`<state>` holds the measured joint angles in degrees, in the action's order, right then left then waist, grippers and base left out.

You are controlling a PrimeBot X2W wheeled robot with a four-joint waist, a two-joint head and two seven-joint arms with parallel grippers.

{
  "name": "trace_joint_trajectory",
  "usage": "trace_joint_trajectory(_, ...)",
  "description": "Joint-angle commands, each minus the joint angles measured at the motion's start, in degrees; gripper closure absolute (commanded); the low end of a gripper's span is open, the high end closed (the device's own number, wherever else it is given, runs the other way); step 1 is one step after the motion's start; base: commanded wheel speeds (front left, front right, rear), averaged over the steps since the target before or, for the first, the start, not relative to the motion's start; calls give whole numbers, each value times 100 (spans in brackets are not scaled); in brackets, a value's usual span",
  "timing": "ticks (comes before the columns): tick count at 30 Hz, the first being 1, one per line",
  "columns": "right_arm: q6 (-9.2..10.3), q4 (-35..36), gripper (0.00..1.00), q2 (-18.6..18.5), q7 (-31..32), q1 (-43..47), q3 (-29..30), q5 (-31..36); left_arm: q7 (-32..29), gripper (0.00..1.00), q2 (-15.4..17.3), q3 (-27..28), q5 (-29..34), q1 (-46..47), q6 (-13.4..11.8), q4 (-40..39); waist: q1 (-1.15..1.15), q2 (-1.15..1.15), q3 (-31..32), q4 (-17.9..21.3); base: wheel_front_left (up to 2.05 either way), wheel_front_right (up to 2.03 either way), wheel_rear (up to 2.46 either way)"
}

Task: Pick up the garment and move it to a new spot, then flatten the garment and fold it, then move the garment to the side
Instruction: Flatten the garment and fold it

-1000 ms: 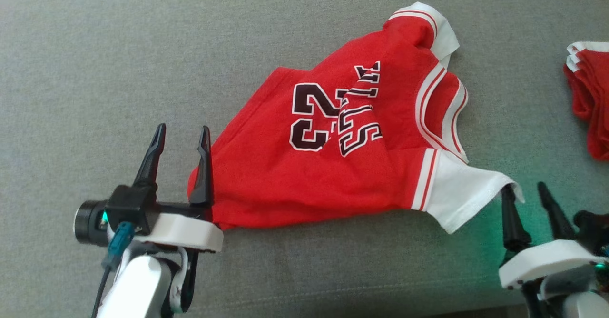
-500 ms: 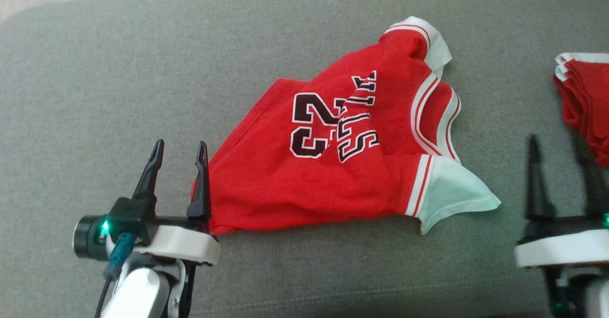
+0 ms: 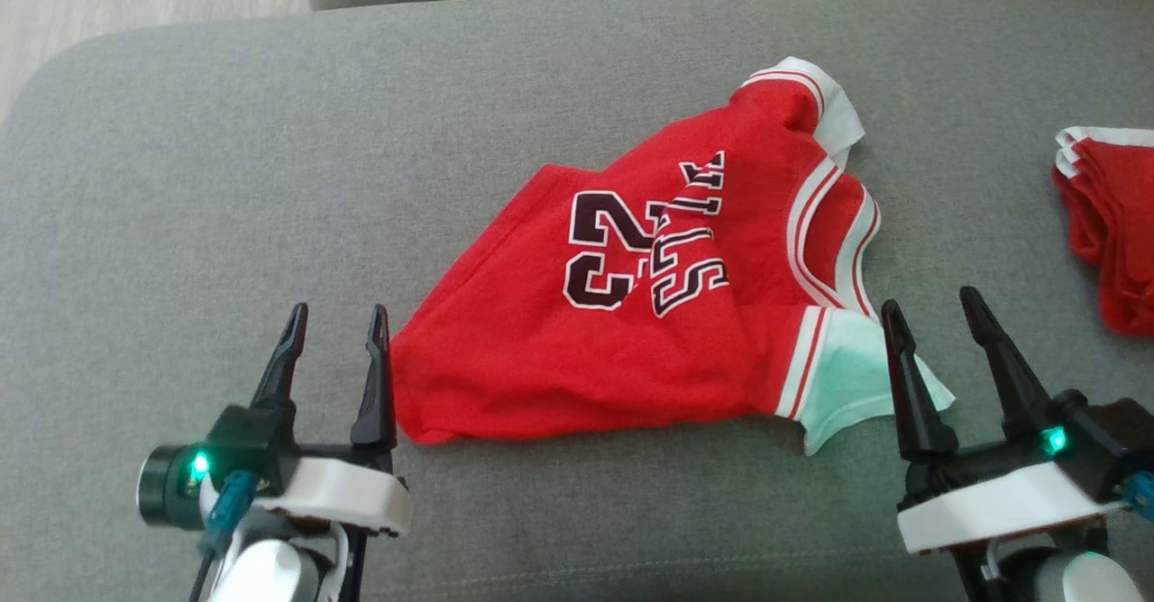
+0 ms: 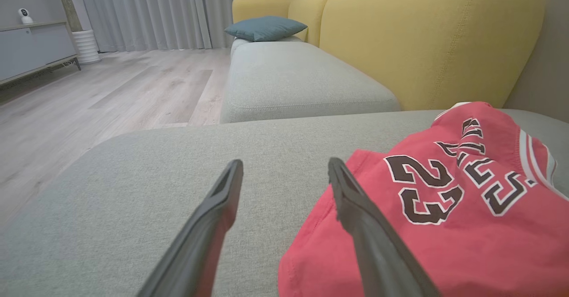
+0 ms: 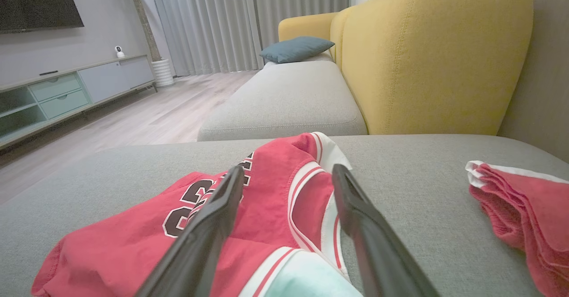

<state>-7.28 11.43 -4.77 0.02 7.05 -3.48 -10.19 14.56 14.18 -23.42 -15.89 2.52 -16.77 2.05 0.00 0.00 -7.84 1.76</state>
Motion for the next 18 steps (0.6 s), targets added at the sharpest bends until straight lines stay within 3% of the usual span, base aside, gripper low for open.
trace_joint_trajectory(1,-21,173,0,-120,2,-138,-131,-49,43,0,109,216,-52,194,-69,-165,0,0,-6,-11,0,0,0)
trace_joint_trajectory(10,-21,153,0,-119,14,-183,-114,-74,-94,0,102,112,-97,195,-38,-178,0,0,-52,-19,0,0,0)
trace_joint_trajectory(18,-21,79,0,-97,38,-276,-193,-136,-981,0,-134,-109,-663,-61,139,388,0,0,-253,45,0,0,0)
